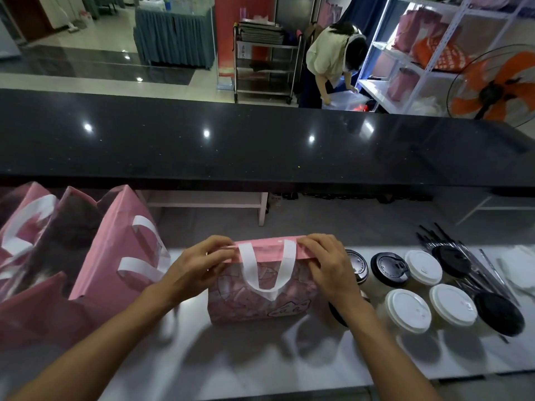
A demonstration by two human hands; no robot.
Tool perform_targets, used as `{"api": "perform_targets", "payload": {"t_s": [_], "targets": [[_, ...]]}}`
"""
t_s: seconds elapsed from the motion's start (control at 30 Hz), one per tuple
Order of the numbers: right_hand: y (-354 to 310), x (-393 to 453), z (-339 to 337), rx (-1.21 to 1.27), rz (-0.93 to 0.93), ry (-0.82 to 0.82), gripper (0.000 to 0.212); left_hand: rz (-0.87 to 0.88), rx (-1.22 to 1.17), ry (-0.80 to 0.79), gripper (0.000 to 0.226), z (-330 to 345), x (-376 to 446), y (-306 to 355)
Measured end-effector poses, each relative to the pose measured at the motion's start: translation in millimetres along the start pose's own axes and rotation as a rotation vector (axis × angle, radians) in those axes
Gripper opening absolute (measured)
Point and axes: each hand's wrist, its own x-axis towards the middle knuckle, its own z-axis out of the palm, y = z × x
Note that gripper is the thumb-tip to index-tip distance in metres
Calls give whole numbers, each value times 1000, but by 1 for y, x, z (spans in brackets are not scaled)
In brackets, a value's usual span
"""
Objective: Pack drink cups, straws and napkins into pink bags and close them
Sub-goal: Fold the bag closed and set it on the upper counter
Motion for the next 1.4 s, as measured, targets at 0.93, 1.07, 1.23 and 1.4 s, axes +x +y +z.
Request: {"api": "perform_targets", "payload": {"t_s": [0.93, 1.07, 1.23, 1.4], "targets": [[-23, 29, 4, 42, 17, -115, 14, -342, -18, -254, 13, -6, 47, 22], [-20, 32, 3, 50, -22, -183, 30, -327, 5, -236, 14, -5, 47, 21], [-21, 26, -16, 255, 56, -271, 54, -316, -25, -242, 23, -7, 43, 15], [-27, 32, -12, 203, 96, -274, 45, -275, -42, -265, 30, -8, 35, 13]]}}
